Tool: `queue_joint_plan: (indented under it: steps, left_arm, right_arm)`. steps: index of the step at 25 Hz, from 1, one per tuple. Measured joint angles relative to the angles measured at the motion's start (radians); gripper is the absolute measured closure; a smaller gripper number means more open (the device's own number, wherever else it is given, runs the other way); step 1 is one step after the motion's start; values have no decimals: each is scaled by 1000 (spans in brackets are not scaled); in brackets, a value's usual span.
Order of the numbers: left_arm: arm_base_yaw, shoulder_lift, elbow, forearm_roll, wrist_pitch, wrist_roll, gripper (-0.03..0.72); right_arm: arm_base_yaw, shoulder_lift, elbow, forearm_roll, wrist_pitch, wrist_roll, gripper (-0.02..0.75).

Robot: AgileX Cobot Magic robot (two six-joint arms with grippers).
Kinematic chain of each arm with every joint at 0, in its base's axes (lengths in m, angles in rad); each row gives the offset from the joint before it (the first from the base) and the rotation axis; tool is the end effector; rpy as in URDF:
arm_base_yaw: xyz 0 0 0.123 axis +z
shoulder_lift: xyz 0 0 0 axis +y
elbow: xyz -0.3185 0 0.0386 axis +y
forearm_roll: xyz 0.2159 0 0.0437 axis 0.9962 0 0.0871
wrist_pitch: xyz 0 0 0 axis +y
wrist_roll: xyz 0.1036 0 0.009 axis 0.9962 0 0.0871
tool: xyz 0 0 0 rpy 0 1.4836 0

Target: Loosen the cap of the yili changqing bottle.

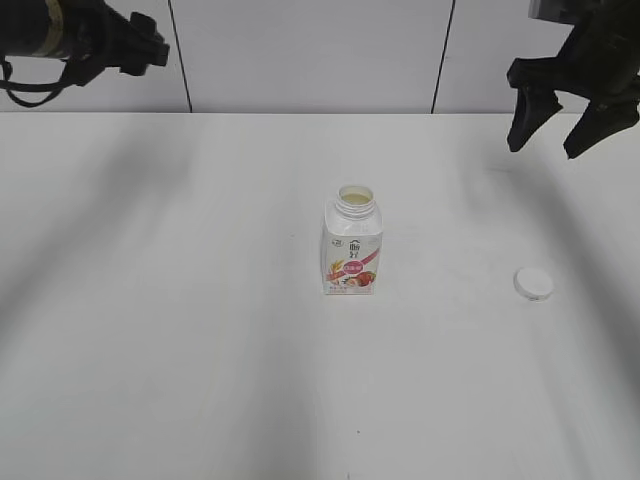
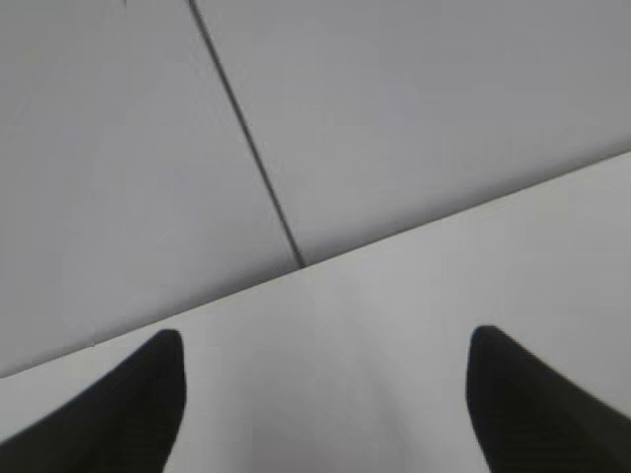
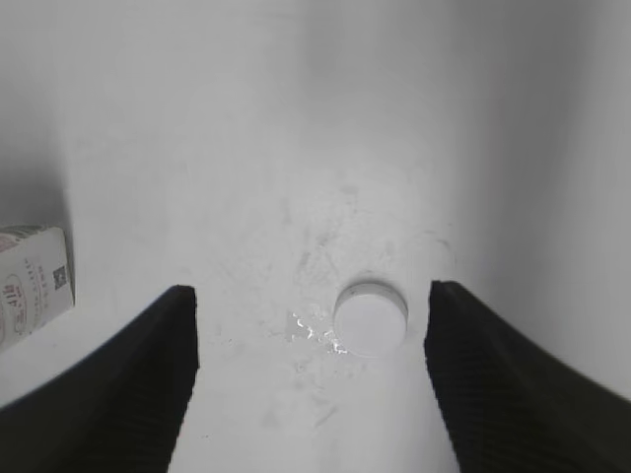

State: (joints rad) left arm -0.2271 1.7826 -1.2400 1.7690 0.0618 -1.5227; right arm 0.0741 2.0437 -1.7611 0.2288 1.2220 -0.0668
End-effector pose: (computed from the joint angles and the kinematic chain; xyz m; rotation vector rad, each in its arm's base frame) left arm 0.3969 -0.0852 0.3077 0.4350 1.9664 0.0735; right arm 0.4125 0.0529 0.2704 -0.1173 2.9694 0.3305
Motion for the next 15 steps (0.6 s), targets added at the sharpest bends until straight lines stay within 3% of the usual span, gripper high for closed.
queue_joint_plan:
  steps: [15]
  left_arm:
    - [156, -1, 115, -91, 67, 176, 150]
  right_arm:
    - [0, 0, 0, -7, 0, -9, 173]
